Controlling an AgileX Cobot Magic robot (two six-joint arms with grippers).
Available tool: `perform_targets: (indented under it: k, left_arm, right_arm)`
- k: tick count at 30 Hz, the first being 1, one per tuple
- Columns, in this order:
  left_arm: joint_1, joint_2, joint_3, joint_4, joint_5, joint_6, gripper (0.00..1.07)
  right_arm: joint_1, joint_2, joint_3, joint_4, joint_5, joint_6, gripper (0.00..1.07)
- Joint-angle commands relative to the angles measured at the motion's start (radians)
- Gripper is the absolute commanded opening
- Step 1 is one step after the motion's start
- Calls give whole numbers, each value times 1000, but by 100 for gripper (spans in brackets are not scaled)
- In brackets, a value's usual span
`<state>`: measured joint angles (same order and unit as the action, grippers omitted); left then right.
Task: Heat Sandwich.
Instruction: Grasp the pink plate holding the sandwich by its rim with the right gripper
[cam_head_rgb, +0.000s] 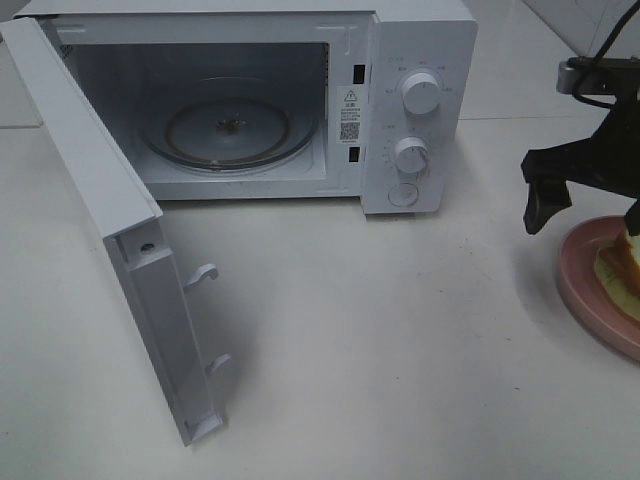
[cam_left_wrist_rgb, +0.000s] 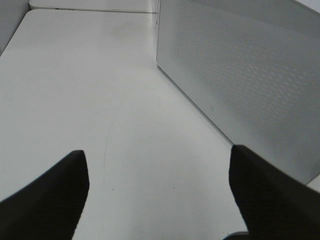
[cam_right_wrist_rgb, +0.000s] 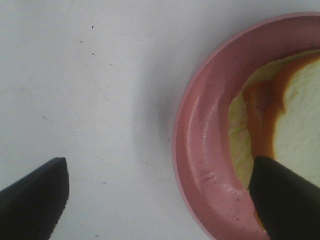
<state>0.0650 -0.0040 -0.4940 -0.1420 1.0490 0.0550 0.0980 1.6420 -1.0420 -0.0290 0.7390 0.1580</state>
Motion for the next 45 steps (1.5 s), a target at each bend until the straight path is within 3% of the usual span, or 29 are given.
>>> perform_targets:
  k: [1, 28, 45]
  left_arm:
    - [-4, -23, 3, -4, -16, -1, 72]
    - [-4, -23, 3, -4, -16, -1, 72]
    - [-4, -23, 3, -4, -16, -1, 72]
  right_arm:
    - [-5, 24, 9, -18, -19, 20, 93]
    - [-5, 238, 9, -92, -123, 38, 82]
    - [-5, 294, 9, -122, -152, 76, 67]
